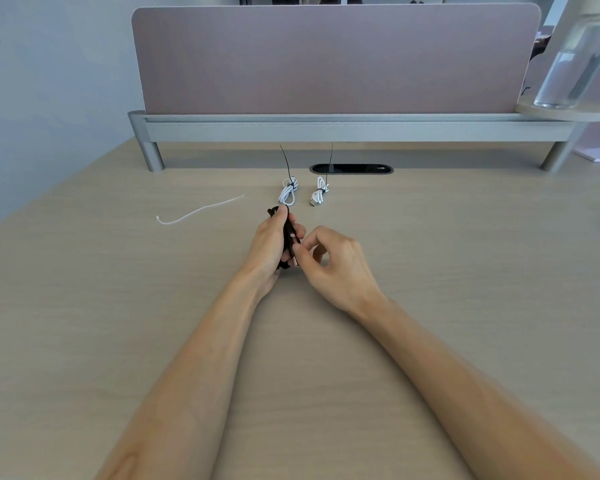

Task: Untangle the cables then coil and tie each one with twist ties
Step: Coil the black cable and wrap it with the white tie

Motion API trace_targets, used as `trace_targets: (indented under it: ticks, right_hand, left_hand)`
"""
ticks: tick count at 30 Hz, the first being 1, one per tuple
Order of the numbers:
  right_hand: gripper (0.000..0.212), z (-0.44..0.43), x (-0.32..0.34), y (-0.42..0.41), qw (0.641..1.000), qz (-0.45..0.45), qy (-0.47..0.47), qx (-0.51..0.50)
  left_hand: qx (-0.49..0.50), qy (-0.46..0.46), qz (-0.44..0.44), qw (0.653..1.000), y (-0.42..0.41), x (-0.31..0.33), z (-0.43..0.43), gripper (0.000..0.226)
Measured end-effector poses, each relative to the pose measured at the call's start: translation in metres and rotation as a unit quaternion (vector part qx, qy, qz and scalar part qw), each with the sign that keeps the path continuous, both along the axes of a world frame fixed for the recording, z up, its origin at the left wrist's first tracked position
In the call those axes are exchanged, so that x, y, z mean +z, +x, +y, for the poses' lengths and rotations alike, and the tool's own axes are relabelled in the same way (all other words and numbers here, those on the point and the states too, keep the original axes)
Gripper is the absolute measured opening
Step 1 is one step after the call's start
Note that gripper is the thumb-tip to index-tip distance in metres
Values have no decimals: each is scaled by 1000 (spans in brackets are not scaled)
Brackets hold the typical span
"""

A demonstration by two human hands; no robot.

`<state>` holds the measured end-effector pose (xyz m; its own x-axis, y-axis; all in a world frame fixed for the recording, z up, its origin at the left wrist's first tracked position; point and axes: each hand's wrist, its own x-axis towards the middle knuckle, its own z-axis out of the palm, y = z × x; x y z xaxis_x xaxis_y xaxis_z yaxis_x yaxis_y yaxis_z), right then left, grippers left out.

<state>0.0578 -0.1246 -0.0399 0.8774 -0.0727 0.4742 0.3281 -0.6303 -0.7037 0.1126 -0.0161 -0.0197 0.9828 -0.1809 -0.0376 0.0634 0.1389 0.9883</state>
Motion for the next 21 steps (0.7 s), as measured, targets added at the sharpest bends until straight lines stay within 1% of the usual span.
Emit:
trace_targets:
  ticks: [2, 5, 7, 8, 10, 12, 13, 15, 18, 20, 21]
  right_hand:
    - [15, -1, 2, -2, 1000, 3, 4, -12]
    - [17, -5, 5, 1, 995, 36, 86, -43]
    - [13, -8, 7, 2, 989, 68, 120, -56]
    - [14, -9, 6, 3, 986, 93, 131, -48]
    - [29, -9, 5, 5, 977, 152, 149, -5]
    - [39, -5, 3, 7, 969, 183, 159, 47]
    - [38, -4, 2, 8, 968, 184, 161, 63]
    - [28, -5, 3, 9, 967, 177, 168, 74]
    - [18, -7, 0, 12, 972, 151, 173, 53]
    - [13, -8, -2, 12, 979, 134, 154, 32]
    - [13, -8, -3, 11, 981, 129, 140, 25]
  left_hand:
    - [15, -7, -8, 1000, 1, -1, 0, 32]
    - [22, -35, -24, 999, 2, -1, -1, 32]
    - [30, -34, -41, 998, 1, -1, -1, 32]
    - [33, -31, -44, 998, 1, -1, -1, 32]
    - [32, -32, -40, 998, 0, -1, -2, 32]
    - [23, -43, -34, 998, -1, 0, -2, 32]
    - [21, -46, -32, 998, 0, 0, -1, 32]
    - [16, -52, -29, 998, 0, 0, -1, 32]
    - [12, -59, -29, 998, -1, 1, -1, 31]
    - [19, -57, -32, 998, -2, 0, -3, 30]
    - [26, -53, -34, 998, -1, -1, -3, 30]
